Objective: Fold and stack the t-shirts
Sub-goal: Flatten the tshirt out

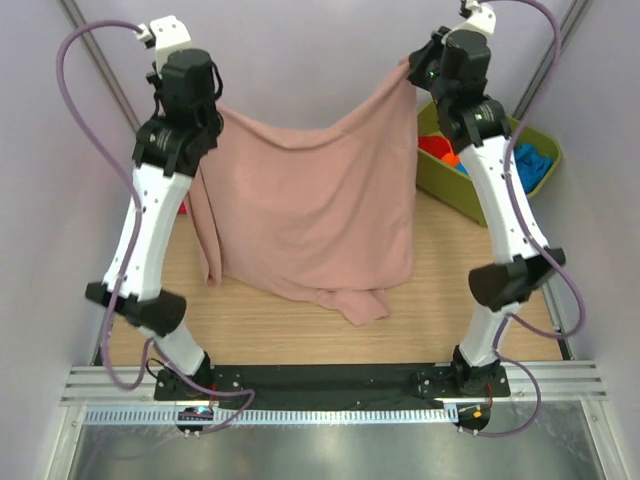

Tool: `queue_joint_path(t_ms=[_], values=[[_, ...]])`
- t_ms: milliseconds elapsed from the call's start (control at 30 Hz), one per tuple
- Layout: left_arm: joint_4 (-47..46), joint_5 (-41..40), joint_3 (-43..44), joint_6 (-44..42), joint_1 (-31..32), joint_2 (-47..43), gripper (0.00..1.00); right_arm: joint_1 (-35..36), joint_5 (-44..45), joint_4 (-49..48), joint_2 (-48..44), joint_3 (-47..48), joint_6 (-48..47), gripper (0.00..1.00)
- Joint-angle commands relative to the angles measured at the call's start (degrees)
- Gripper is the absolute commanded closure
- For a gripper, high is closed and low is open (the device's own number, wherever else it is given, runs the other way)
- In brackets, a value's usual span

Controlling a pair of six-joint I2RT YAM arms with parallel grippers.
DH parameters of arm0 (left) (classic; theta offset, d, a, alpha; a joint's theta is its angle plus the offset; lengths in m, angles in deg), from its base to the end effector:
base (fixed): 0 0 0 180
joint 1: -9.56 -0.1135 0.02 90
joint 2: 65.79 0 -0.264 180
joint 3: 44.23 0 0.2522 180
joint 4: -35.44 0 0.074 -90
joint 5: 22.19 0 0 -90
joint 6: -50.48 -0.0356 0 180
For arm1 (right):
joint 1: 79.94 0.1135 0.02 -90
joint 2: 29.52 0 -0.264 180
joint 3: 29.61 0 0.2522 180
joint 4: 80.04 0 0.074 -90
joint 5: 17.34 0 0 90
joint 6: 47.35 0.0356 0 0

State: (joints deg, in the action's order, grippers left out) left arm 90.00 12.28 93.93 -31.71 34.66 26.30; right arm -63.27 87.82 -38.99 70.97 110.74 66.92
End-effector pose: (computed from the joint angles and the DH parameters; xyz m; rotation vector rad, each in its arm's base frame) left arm 0.2821 -0.0997 0.5451 -0.4534 1.6068 0.3965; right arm 0.3571 0.0972 0.5325 0.3118 1.5709 0.3460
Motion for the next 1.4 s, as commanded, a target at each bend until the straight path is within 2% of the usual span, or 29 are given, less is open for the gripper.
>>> queue_joint_path(t_ms=[0,33,67,100,133,233,333,433,500,567,600,700,733,833,967,1133,1233,1367], values=[[5.86,12.01,17.10,8.08,-8.47,6.85,1.00,-0.32,-1.37,-8.75,4.43,13.91,-1.77,0.99],[7.09,12.89,21.11,8.18,-9.10,9.48,1.00,-0.49,-1.36,-8.40,7.33,20.91,-1.69,0.99],[6.15,12.90,24.02,7.49,-9.19,9.25,1.00,-0.84,-1.62,-8.91,7.88,23.51,-1.60,0.99],[3.88,13.86,22.66,6.17,-9.28,8.03,1.00,-0.93,-1.54,-10.05,7.71,25.01,-1.77,0.99],[-1.19,14.39,20.47,5.99,-9.28,5.93,1.00,-1.02,-1.19,-11.37,5.18,24.77,-1.86,0.99],[-5.98,15.36,14.75,7.99,-9.19,-1.64,1.00,-1.11,-0.92,-15.42,-0.27,19.34,-0.72,0.99],[-3.90,15.71,12.20,9.06,-9.19,-7.18,1.00,-1.02,-1.18,-15.25,-7.92,14.94,-1.07,0.99],[-1.26,16.06,8.77,10.20,-9.20,-13.50,1.00,-1.02,-1.27,-9.99,-13.55,14.22,-2.91,0.99],[-0.54,18.08,2.45,12.04,-9.20,-19.54,1.00,-1.02,-1.45,-6.12,-19.06,11.86,-3.44,0.99],[-0.37,20.97,-5.69,13.88,-9.19,-23.69,1.00,-1.02,-2.32,-2.44,-23.65,5.28,-3.53,0.99],[-0.37,21.86,-8.97,14.50,-9.19,-25.89,1.00,-1.02,-3.28,-2.07,-28.98,2.21,-3.27,0.99],[1.12,24.68,-19.41,15.82,-9.19,-33.45,1.00,-1.02,-5.32,-0.31,-37.26,-15.60,-3.09,0.99],[1.82,24.59,-21.46,16.18,-9.19,-36.52,1.00,-1.02,-4.53,0.48,-41.82,-18.62,-2.74,0.99],[5.25,22.49,-27.18,17.06,-9.28,-41.53,1.00,-1.11,-2.77,5.65,-47.99,-25.33,-2.56,0.99],[8.50,19.50,-25.62,16.89,-9.20,-43.40,1.00,-1.02,0.04,13.91,-49.25,-22.45,-3.79,0.99],[12.38,20.28,-12.29,15.83,-9.19,-38.23,1.00,-1.11,0.93,19.64,-42.58,-7.77,-5.99,0.99],[11.51,22.30,-9.27,14.69,-9.19,-34.10,1.00,-1.02,0.31,17.28,-39.67,-6.44,-7.30,0.99],[7.38,22.66,-10.66,12.14,-9.19,-28.48,1.00,-1.02,-2.14,9.48,-34.49,-8.54,-8.89,0.99]])
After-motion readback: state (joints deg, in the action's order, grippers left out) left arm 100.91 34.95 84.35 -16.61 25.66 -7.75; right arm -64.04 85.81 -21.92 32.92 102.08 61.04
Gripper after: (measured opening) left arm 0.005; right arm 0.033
